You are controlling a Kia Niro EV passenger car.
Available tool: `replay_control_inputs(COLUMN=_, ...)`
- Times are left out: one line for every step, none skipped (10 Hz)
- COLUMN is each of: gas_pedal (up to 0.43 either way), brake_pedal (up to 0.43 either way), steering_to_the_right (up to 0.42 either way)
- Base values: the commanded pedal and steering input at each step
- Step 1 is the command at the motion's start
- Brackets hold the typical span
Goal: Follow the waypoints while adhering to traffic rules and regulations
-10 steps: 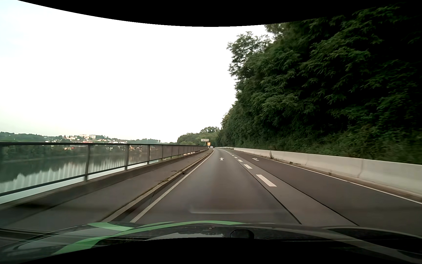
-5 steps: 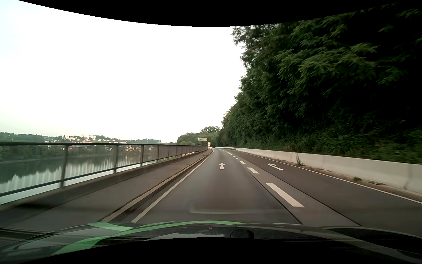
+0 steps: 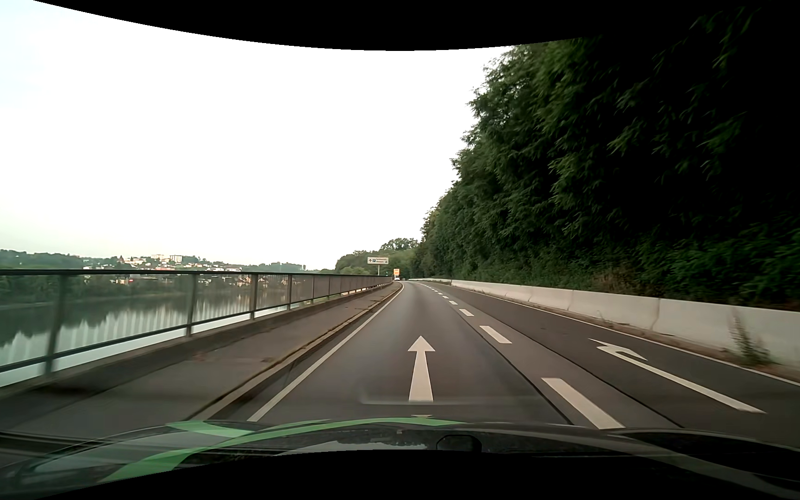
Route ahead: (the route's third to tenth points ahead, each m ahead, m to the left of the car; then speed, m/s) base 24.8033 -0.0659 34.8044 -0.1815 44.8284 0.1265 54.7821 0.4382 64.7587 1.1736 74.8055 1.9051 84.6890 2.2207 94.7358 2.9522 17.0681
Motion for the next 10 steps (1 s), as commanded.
replay_control_inputs(gas_pedal=0.22, brake_pedal=0.0, steering_to_the_right=-0.004)
replay_control_inputs(gas_pedal=0.22, brake_pedal=0.0, steering_to_the_right=-0.004)
replay_control_inputs(gas_pedal=0.22, brake_pedal=0.0, steering_to_the_right=-0.004)
replay_control_inputs(gas_pedal=0.22, brake_pedal=0.0, steering_to_the_right=-0.004)
replay_control_inputs(gas_pedal=0.22, brake_pedal=0.0, steering_to_the_right=-0.003)
replay_control_inputs(gas_pedal=0.209, brake_pedal=0.0, steering_to_the_right=-0.004)
replay_control_inputs(gas_pedal=0.209, brake_pedal=0.0, steering_to_the_right=-0.004)
replay_control_inputs(gas_pedal=0.209, brake_pedal=0.0, steering_to_the_right=-0.004)
replay_control_inputs(gas_pedal=0.209, brake_pedal=0.0, steering_to_the_right=-0.004)
replay_control_inputs(gas_pedal=0.197, brake_pedal=0.0, steering_to_the_right=-0.004)
